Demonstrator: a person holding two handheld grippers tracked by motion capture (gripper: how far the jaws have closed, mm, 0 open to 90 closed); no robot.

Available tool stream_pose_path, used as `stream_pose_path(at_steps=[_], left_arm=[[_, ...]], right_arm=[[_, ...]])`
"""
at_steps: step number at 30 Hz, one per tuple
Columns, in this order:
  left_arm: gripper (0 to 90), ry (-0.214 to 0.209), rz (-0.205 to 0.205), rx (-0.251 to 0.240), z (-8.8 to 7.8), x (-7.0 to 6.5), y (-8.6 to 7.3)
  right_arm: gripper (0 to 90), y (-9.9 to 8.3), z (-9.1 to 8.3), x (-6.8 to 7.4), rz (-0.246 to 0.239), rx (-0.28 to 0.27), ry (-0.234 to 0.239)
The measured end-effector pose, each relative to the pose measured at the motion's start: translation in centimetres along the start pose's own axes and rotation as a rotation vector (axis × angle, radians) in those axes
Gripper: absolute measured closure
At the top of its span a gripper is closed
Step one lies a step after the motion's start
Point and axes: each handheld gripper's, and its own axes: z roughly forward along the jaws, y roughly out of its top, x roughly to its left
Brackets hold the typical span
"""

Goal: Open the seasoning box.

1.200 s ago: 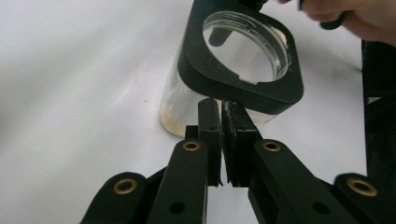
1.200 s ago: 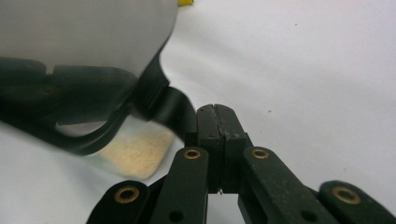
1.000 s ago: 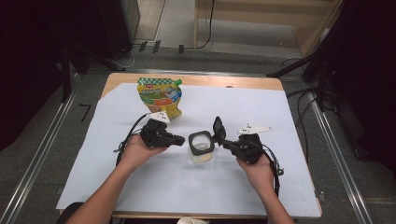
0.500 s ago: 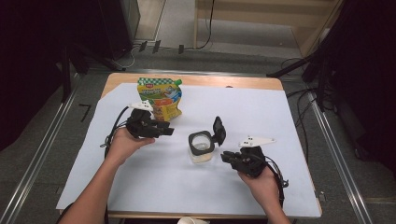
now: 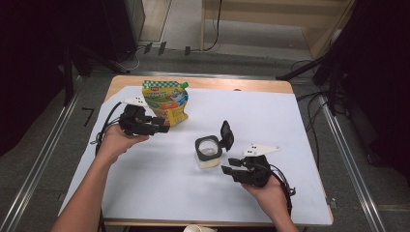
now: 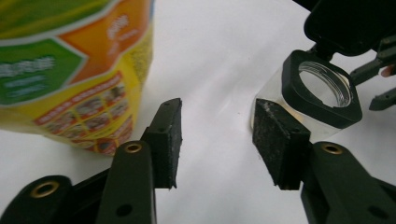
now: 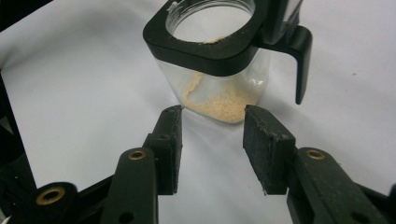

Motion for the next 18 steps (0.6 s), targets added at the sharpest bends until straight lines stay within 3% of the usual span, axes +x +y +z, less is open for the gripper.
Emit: stream_pose_path(at_steps=[7, 18], left_arm=[[50.8, 0.015, 0.02, -0.02, -1.4, 1.4, 0.4], [48.8, 0.008, -0.046, -0.021, -3.2, 3.3, 1.6]], right_arm=[[59.9, 0.1, 0.3, 0.3, -0.005, 0.01, 0.018], [58.2, 0.2, 0.5, 0.7, -0.031, 0.009, 0.024]])
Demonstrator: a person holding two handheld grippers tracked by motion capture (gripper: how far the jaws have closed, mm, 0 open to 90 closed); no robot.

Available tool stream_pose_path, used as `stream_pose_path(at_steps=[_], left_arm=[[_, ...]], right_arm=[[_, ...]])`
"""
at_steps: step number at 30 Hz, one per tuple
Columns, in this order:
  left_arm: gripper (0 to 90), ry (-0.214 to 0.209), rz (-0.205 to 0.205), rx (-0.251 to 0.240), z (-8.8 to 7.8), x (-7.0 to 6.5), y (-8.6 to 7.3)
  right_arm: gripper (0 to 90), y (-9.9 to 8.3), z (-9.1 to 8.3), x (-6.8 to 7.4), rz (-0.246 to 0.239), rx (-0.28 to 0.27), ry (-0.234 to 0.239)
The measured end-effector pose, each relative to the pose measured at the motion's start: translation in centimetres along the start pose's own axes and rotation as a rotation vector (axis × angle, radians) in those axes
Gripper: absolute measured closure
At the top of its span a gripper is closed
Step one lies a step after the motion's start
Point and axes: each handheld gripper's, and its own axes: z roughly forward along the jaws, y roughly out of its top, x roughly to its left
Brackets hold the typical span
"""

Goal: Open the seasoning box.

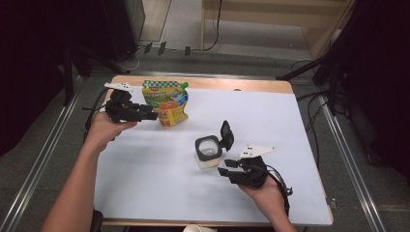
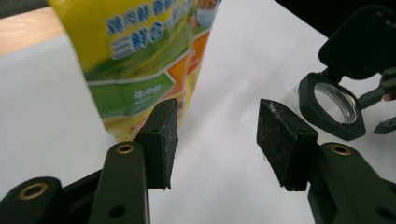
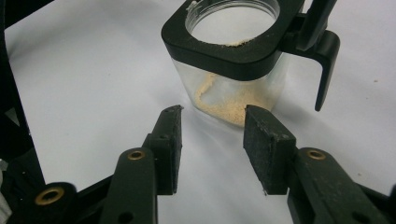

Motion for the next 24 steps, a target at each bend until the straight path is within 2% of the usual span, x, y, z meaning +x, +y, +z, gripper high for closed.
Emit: stream_pose_path(at_steps=[3, 6, 9, 13, 17, 19, 24], left_arm=[[46.1, 0.022, 0.009, 0.012, -0.4, 0.4, 0.4], [45.1, 0.026, -0.012, 0.005, -0.7, 0.8, 0.8], [44.7, 0.031, -0.014, 0.011, -1.3, 1.0, 0.9], [44.7, 0.05, -0.029, 0.001, -1.9, 1.9, 1.0], [43.8, 0.068, -0.036, 0.005, -1.8, 2.5, 1.5], [43.0, 0.089, -0.03, 0.023, -1.5, 2.6, 1.7], [42.8, 0.06, -0.049, 0.015, 0.0, 3.5, 2.0]], right_arm=[[56.8, 0.0, -0.2, 0.3, 0.008, 0.002, 0.01], [55.2, 0.3, -0.4, 0.8, -0.011, -0.006, 0.007], [54.7, 0.6, -0.4, 1.2, -0.027, -0.013, 0.012], [54.8, 0.6, -0.3, 1.5, -0.032, -0.004, 0.013], [54.7, 0.6, -0.2, 1.6, -0.037, -0.002, 0.011], [54.6, 0.7, -0.2, 1.7, -0.042, -0.004, 0.012], [54.6, 0.7, 0.1, 2.0, -0.05, 0.004, 0.015]])
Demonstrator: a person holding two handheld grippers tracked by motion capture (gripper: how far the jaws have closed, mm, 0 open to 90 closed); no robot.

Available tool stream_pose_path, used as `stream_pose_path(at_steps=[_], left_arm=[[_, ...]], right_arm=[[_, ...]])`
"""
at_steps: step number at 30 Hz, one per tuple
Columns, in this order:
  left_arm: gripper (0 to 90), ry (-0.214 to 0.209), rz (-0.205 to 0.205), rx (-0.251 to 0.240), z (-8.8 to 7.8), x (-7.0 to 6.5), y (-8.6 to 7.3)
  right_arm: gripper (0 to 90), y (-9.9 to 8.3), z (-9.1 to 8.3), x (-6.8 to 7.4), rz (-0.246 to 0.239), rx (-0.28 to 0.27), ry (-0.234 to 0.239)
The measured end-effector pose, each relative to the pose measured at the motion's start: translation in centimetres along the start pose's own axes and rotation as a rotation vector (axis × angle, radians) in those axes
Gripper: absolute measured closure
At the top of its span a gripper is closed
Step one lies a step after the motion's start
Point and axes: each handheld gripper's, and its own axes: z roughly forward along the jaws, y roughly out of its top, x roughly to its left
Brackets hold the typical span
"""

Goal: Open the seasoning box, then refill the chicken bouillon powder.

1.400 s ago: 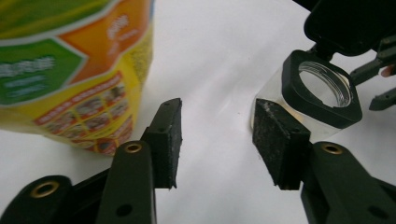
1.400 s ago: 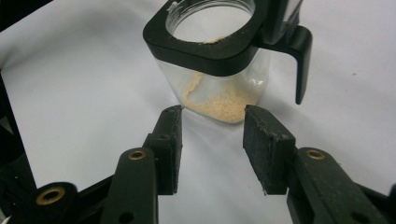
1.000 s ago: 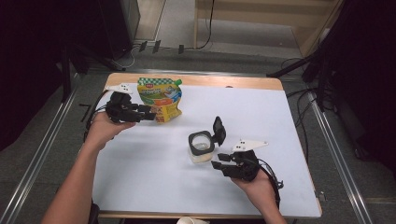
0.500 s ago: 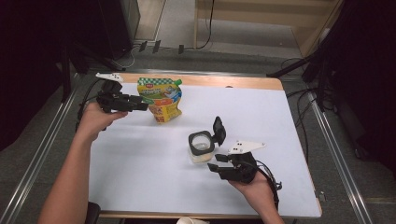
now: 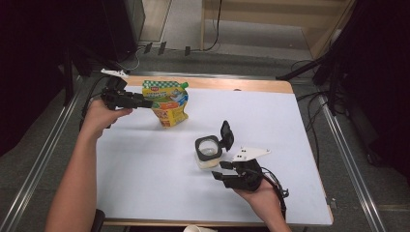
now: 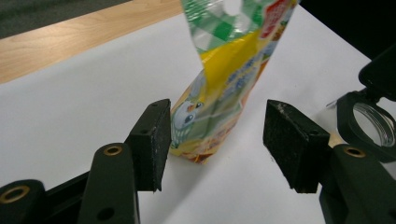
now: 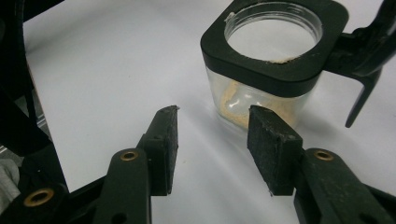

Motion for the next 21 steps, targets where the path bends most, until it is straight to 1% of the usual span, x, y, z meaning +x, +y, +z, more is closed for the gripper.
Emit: stream_pose_path(at_steps=[1, 2, 5, 7, 9, 10, 13, 15, 17, 19, 20, 21], left_arm=[[43.0, -0.002, -0.003, -0.003, 0.2, 0.1, 0.0], [43.3, -0.013, -0.004, -0.003, 0.6, 0.3, 0.1], [45.2, -0.023, 0.011, -0.019, 1.3, 0.3, 0.5], [46.0, -0.026, 0.025, -0.01, 1.7, 0.1, 0.7], [47.4, -0.027, 0.049, -0.008, 2.1, -0.2, 0.8], [47.9, -0.026, 0.054, -0.011, 2.3, -0.3, 0.9], [50.7, -0.03, 0.064, -0.019, 2.8, -0.4, 1.1], [53.7, -0.03, 0.067, -0.024, 3.0, -0.7, 1.2], [56.9, -0.026, 0.079, -0.021, 3.3, -1.0, 1.2], [58.4, -0.027, 0.068, -0.023, 3.3, -1.0, 1.2], [59.5, -0.032, 0.054, -0.028, 3.4, -1.0, 1.1], [60.8, -0.036, 0.053, -0.03, 3.4, -1.0, 1.1]], right_arm=[[54.6, 0.0, 0.1, 0.1, 0.001, 0.002, 0.001], [54.6, 0.0, 0.2, 0.1, -0.001, 0.002, 0.004], [54.7, 0.0, 0.7, 0.3, -0.008, 0.015, 0.012], [54.6, -0.1, 1.1, 0.3, -0.014, 0.02, 0.016], [54.6, -0.1, 1.4, 0.4, -0.017, 0.028, 0.018], [54.6, -0.1, 1.5, 0.4, -0.017, 0.03, 0.019], [54.7, -0.1, 1.9, 0.5, -0.008, 0.029, 0.03], [54.7, -0.1, 2.0, 0.6, 0.012, 0.03, 0.052], [54.7, 0.0, 2.1, 0.7, 0.024, 0.022, 0.074], [54.5, 0.0, 2.2, 1.0, 0.017, 0.017, 0.077], [54.1, 0.0, 2.2, 1.0, 0.014, 0.013, 0.077], [53.7, 0.0, 2.3, 1.1, 0.011, 0.011, 0.077]])
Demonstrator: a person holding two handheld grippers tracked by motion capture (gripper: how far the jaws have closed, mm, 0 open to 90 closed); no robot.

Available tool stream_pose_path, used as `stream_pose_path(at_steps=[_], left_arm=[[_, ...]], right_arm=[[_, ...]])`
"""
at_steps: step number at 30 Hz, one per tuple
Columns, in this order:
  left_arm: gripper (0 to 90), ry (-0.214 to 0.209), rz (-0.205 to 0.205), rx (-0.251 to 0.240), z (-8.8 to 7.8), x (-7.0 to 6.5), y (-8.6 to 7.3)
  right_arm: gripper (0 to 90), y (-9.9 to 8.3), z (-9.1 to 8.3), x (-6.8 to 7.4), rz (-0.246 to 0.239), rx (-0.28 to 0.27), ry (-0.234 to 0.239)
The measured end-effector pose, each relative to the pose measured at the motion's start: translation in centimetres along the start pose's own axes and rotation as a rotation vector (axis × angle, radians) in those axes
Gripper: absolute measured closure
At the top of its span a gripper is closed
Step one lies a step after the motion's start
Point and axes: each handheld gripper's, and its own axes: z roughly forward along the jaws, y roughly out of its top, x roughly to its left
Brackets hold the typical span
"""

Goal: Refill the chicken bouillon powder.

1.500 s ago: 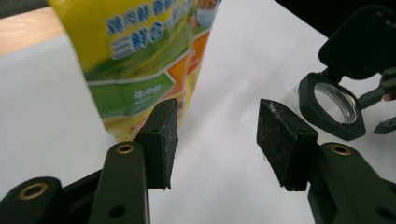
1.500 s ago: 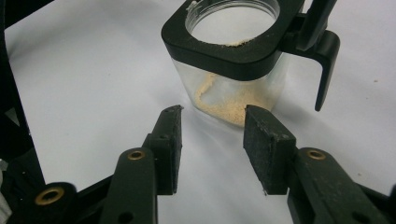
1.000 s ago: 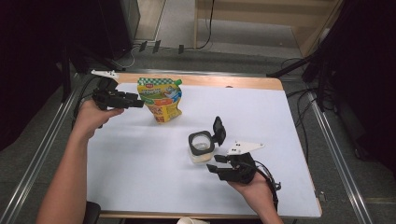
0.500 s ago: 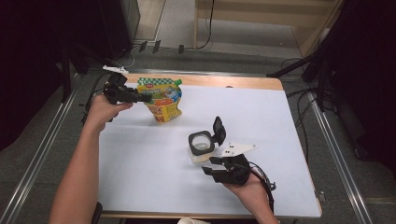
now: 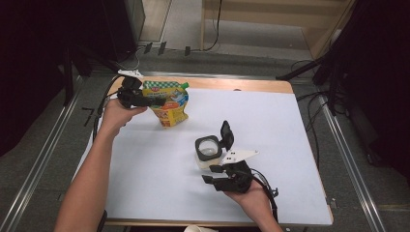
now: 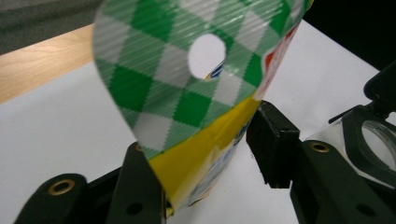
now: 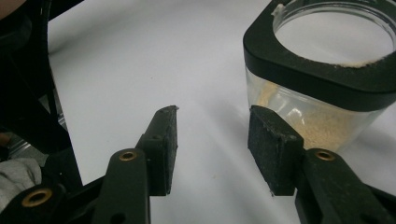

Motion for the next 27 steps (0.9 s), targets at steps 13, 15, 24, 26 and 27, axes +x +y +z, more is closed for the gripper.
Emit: stream_pose_path(at_steps=[13, 15, 24, 26, 27], left_arm=[[90.0, -0.013, 0.052, -0.007, 0.5, -1.4, -0.2], [90.0, -0.011, 0.05, 0.004, 0.7, -1.8, 0.1], [90.0, -0.039, 0.039, 0.034, -1.6, -5.0, 1.9], [90.0, -0.043, 0.04, 0.027, -2.2, -5.7, 2.0], [90.0, -0.041, 0.038, 0.024, -2.6, -6.1, 2.0]], right_arm=[[53.7, 1.8, 0.5, 1.2, -0.055, -0.039, -0.006], [53.5, 2.1, 0.7, 1.2, -0.057, -0.047, -0.007], [52.5, 4.1, 2.1, 2.2, -0.083, -0.061, 0.007], [52.2, 4.5, 2.2, 2.4, -0.087, -0.067, 0.006], [51.8, 4.6, 2.3, 2.5, -0.088, -0.077, 0.01]])
